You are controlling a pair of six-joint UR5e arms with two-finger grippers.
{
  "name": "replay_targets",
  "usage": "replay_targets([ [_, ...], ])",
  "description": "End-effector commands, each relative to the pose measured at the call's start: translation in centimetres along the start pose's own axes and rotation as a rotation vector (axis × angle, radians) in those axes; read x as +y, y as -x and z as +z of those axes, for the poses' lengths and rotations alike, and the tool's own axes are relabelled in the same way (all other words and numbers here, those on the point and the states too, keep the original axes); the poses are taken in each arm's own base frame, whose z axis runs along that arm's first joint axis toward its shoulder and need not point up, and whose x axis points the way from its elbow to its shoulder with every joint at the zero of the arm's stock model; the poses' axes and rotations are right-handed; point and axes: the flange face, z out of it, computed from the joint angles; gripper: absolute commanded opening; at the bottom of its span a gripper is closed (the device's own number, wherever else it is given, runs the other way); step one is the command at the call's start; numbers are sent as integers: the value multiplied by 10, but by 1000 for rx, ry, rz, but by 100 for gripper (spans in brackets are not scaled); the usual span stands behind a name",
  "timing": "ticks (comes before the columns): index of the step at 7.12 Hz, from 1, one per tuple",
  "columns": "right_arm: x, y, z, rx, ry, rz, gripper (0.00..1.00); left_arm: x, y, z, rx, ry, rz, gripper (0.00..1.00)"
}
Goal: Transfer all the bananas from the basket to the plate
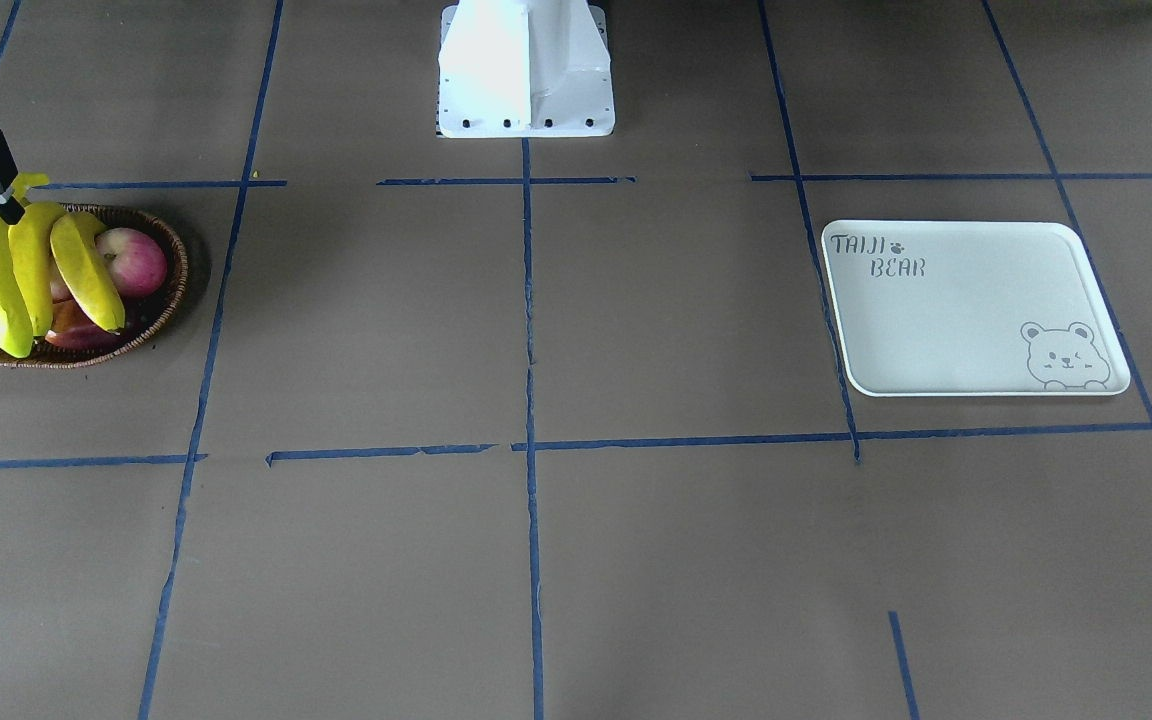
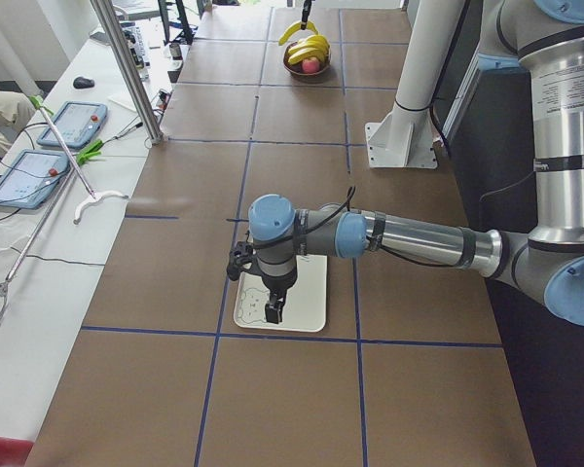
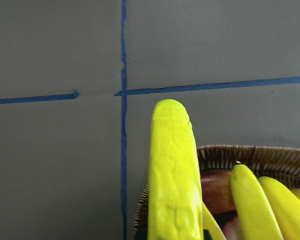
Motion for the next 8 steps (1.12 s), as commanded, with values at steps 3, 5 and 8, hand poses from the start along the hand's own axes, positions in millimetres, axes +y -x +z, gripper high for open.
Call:
replay_targets([
  [3,-15,127,32,-225,18,-35,0,-45,-81,8,161,-33,-71,100],
  [5,-1,191,52,-260,-15,-51,0,-51,-145,23,225,-1,-181,100],
  [8,15,303,62,-370,-88,69,1,-88,-257,13,412,-30,-497,100],
])
